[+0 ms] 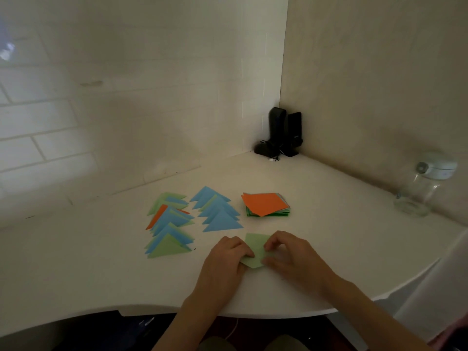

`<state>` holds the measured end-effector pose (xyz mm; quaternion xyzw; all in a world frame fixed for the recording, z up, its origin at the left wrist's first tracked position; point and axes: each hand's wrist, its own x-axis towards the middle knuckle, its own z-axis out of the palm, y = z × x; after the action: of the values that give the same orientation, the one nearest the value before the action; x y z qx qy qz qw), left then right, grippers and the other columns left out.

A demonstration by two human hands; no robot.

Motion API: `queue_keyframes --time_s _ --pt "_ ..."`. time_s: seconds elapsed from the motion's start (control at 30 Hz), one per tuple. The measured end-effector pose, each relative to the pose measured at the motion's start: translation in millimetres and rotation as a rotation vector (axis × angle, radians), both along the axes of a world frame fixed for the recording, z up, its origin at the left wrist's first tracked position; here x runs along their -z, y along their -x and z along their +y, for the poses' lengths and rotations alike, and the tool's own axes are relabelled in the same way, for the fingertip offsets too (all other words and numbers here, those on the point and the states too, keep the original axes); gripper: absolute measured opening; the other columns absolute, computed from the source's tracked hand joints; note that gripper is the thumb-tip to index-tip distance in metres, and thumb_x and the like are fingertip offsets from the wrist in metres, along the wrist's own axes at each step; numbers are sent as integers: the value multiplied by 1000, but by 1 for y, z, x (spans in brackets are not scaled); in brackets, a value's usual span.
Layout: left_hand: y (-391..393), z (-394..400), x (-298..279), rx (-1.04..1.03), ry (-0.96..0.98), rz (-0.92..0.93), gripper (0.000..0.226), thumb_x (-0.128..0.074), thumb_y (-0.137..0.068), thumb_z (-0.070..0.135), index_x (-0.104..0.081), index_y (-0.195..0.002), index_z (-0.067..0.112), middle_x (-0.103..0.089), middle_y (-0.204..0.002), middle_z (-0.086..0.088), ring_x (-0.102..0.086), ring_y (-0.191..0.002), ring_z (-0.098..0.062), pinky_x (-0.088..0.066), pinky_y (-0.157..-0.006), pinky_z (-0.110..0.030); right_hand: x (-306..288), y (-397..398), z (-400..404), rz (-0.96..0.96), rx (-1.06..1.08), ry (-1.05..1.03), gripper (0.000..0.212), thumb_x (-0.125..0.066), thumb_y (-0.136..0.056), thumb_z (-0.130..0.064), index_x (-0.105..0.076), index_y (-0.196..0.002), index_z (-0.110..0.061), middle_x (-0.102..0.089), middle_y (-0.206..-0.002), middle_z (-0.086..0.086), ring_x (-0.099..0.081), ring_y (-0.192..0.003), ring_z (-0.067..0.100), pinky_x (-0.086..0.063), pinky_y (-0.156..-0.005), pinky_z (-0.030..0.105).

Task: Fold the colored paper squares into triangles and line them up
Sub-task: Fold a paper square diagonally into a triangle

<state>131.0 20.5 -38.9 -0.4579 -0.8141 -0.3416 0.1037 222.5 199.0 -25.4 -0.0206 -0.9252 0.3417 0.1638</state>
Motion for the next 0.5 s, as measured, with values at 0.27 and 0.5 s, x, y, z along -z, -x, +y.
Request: queue_keyframes --time_s 0.27,0.5 --pt "1 3 -2 -48 -4 -36 26 -46 -79 39 -67 -78 24 -61 -82 10 -54 -81 -12 -45 -72 -35 13 -5 3 -36 -16 -194 38 -51 -75 -68 -65 -97 -40 -52 -110 -25 -48 -105 -7 -40 -93 35" --pt "11 4 -3 -136 56 -128 28 -68 -76 44 -65 -78 17 -58 -88 8 -48 -88 -15 -42 -80 -36 18 1 -5 77 144 -117 33 -53 -74 -58 -69 -77 -30 -54 -94 -21 -55 -89 1 -46 -80 32"
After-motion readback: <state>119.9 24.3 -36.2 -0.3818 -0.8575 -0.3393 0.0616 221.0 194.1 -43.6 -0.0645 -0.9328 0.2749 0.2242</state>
